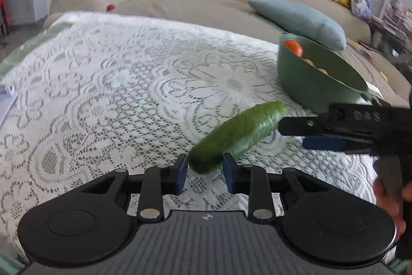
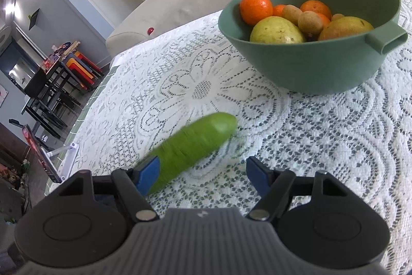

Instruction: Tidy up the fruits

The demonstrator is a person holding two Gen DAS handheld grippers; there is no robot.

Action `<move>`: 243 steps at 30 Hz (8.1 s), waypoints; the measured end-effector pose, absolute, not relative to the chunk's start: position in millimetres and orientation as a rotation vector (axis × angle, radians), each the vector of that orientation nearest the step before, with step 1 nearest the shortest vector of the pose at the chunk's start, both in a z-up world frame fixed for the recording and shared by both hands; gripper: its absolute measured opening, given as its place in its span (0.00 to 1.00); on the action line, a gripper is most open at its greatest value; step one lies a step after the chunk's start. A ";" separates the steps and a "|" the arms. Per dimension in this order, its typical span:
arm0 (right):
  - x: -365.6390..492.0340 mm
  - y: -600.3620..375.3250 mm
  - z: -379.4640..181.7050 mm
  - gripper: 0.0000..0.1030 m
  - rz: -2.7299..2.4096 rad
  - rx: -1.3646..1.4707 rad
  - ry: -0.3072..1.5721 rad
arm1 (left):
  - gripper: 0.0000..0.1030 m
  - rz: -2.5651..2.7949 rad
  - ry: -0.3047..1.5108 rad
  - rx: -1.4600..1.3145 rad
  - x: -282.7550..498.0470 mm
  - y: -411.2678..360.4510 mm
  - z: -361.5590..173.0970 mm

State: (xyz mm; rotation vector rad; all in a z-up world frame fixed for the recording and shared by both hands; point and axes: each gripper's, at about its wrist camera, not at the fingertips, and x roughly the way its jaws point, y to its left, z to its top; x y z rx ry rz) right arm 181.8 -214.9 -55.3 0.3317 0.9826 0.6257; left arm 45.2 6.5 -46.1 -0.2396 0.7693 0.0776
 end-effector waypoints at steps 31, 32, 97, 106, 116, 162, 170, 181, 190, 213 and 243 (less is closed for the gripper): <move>216.6 -210.6 -70.4 0.47 0.625 0.480 0.914 | 0.54 0.155 0.657 -0.726 49.1 65.1 -65.3; 216.4 -210.6 -69.8 0.46 0.625 0.476 0.915 | 0.54 0.157 0.656 -0.733 49.7 65.9 -65.6; 261.4 -287.3 12.3 0.48 0.536 0.579 0.707 | 0.56 -0.008 0.499 -0.758 152.1 -4.5 5.4; 289.9 -320.1 -0.7 0.48 0.461 0.630 0.732 | 0.56 -0.034 0.568 -0.709 191.4 -33.3 3.9; 299.1 -326.0 -11.0 0.49 0.412 0.601 0.753 | 0.56 -0.037 0.616 -0.673 207.0 -45.3 -4.8; 306.7 -288.6 3.4 0.54 0.328 0.052 0.651 | 0.57 -0.294 0.610 0.346 218.9 -121.1 37.5; 289.3 -286.8 17.6 0.53 0.398 -0.004 0.659 | 0.57 -0.322 0.612 0.521 208.3 -128.4 13.0; 291.8 -291.0 5.4 0.47 0.398 0.047 0.757 | 0.44 -0.360 0.598 0.348 222.2 -121.2 15.4; 291.7 -291.6 -2.0 0.47 0.377 0.045 0.775 | 0.44 -0.342 0.646 0.247 242.4 -114.2 20.4; 255.7 -287.6 33.2 0.77 0.372 0.006 0.656 | 0.66 -0.165 0.554 0.327 181.2 -113.3 56.9; 105.2 -260.1 29.5 0.96 0.354 0.036 0.479 | 0.92 0.141 0.426 0.041 55.9 -48.9 33.3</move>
